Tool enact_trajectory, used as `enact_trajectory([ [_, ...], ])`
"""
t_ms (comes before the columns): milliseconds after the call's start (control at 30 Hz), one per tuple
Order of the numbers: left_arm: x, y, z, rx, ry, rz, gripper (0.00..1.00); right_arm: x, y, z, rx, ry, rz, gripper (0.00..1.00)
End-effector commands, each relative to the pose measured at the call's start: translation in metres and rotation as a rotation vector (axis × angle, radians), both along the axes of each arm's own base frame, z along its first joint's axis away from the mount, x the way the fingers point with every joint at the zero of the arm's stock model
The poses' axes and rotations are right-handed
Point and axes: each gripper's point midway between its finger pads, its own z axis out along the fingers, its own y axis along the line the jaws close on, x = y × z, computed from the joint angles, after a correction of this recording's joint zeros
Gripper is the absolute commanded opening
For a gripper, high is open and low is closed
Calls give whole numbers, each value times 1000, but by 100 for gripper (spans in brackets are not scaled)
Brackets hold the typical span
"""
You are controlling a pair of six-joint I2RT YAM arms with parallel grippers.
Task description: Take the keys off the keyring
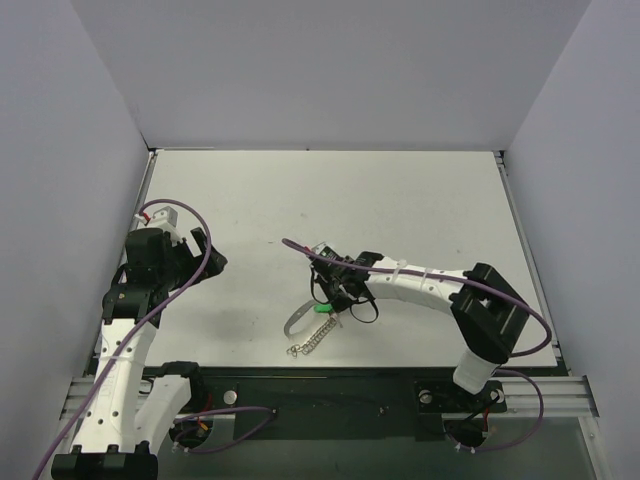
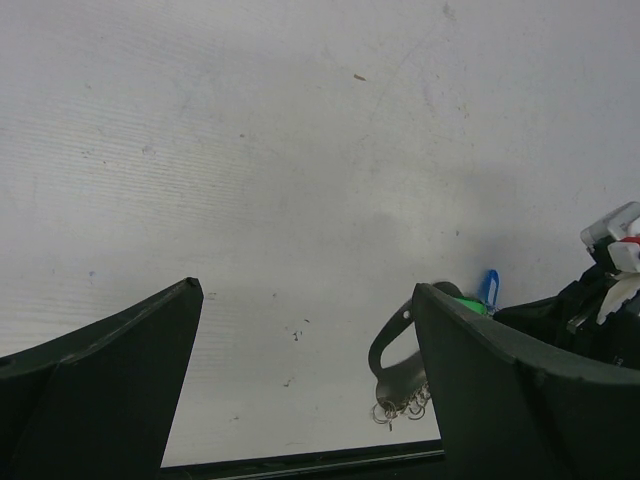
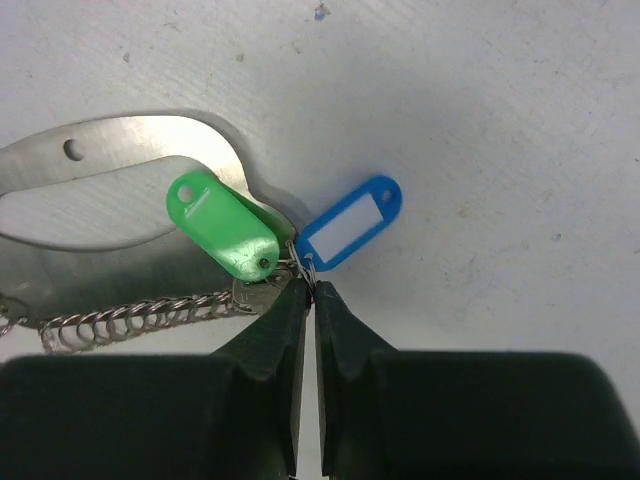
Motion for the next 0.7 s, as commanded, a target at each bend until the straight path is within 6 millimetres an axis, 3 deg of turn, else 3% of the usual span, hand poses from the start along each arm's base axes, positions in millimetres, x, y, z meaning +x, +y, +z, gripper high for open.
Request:
enact_trajectory([
  [0, 5, 1, 13, 0, -66, 0, 97, -10, -2, 44, 55, -28, -7, 0],
  [233, -11, -16, 43, -59, -176, -85, 97, -37, 4, 112, 257, -52, 17, 0],
  [367, -33, -47, 69, -213, -204, -199, 94, -47, 4, 152, 386, -62, -34, 0],
  [567, -54, -75, 64, -413, -119, -235, 87, -58, 6, 214, 620, -98, -121, 0],
  [667, -57, -85, 82, -528, -174, -218, 87, -61, 2, 239, 728, -121, -171, 0],
])
